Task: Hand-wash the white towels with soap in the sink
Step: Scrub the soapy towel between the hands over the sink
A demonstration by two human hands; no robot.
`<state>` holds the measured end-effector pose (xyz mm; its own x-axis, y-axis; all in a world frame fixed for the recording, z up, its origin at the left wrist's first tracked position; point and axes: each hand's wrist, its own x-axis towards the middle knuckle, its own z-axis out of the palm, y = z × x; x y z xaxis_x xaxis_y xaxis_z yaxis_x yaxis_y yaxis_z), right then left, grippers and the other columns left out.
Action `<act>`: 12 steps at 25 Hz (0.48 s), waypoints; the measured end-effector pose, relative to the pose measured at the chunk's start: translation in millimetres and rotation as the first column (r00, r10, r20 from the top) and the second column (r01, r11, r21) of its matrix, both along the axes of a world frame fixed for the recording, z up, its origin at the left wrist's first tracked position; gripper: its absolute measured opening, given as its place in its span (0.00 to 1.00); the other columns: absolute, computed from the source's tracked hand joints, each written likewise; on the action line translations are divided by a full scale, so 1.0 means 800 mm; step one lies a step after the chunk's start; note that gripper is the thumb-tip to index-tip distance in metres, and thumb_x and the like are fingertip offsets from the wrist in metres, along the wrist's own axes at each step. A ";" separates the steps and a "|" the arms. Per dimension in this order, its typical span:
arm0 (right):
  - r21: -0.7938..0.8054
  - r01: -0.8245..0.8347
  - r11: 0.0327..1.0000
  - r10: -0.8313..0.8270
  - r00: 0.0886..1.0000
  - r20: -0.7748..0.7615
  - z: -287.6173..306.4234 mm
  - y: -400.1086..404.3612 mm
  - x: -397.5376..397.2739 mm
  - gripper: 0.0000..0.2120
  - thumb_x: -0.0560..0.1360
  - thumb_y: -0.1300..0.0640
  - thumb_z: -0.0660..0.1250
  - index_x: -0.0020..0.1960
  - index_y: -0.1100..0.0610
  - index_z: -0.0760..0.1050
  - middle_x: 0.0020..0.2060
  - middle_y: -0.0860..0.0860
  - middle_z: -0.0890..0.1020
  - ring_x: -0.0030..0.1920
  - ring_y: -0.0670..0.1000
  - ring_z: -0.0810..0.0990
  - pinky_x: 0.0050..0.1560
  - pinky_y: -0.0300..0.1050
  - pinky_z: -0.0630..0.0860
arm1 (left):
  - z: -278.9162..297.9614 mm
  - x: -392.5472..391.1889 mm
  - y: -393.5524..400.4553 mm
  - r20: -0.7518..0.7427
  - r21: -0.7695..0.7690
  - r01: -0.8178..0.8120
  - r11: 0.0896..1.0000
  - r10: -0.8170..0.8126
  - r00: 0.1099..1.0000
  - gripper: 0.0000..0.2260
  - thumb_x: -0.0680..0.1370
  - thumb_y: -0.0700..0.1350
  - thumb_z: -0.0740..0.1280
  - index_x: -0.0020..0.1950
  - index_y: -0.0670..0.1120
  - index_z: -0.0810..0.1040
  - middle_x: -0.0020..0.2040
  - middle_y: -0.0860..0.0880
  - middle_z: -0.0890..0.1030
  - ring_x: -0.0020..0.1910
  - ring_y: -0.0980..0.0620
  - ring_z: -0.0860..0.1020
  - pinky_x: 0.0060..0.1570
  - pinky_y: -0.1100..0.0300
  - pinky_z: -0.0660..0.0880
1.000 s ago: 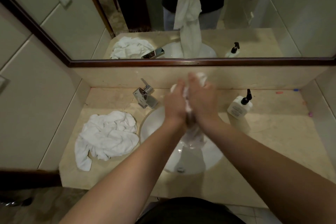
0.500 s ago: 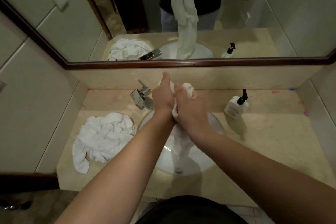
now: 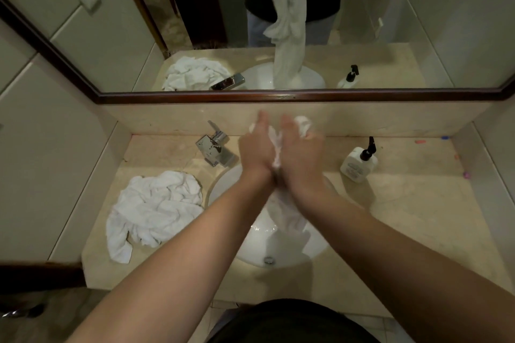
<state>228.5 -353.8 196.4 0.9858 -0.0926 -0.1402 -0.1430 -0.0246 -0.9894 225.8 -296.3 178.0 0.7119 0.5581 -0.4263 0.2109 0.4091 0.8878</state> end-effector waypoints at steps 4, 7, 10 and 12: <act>-0.039 0.064 0.997 -0.066 0.997 -0.035 0.003 -0.012 0.006 0.20 0.81 0.51 0.65 0.31 0.54 0.70 0.23 0.46 0.73 0.21 0.38 0.71 0.26 0.35 0.66 | -0.007 -0.010 -0.016 0.030 -0.010 0.085 0.996 -0.085 0.996 0.23 0.79 0.58 0.65 0.47 0.38 0.82 0.43 0.41 0.84 0.43 0.46 0.82 0.45 0.53 0.78; -0.001 0.001 1.000 -0.001 0.999 -0.044 0.002 -0.008 0.000 0.18 0.81 0.52 0.64 0.33 0.56 0.72 0.25 0.47 0.75 0.23 0.39 0.72 0.28 0.34 0.68 | -0.003 -0.006 -0.009 -0.016 -0.068 0.005 0.998 -0.006 1.000 0.20 0.78 0.59 0.67 0.43 0.42 0.79 0.38 0.44 0.82 0.37 0.48 0.80 0.42 0.54 0.77; -0.059 -0.073 0.996 0.071 0.997 -0.034 0.000 -0.007 0.007 0.19 0.80 0.49 0.65 0.32 0.55 0.72 0.27 0.49 0.77 0.29 0.47 0.76 0.35 0.43 0.72 | -0.004 -0.012 -0.010 0.022 -0.055 0.036 0.998 -0.035 0.999 0.23 0.77 0.60 0.66 0.43 0.39 0.81 0.39 0.44 0.83 0.39 0.47 0.81 0.43 0.54 0.78; -0.021 0.018 1.000 -0.020 0.996 -0.092 0.004 -0.012 0.014 0.19 0.80 0.48 0.64 0.33 0.55 0.72 0.29 0.49 0.78 0.32 0.48 0.77 0.38 0.45 0.73 | -0.008 -0.021 -0.019 0.027 0.032 0.063 0.998 -0.063 0.998 0.23 0.77 0.60 0.66 0.48 0.39 0.83 0.43 0.43 0.84 0.44 0.47 0.82 0.50 0.50 0.78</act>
<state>239.6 -363.1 199.7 0.9667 -0.1146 -0.2286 -0.2346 -0.0410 -0.9712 209.2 -311.3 171.7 0.7574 0.5244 -0.3891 0.2104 0.3681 0.9057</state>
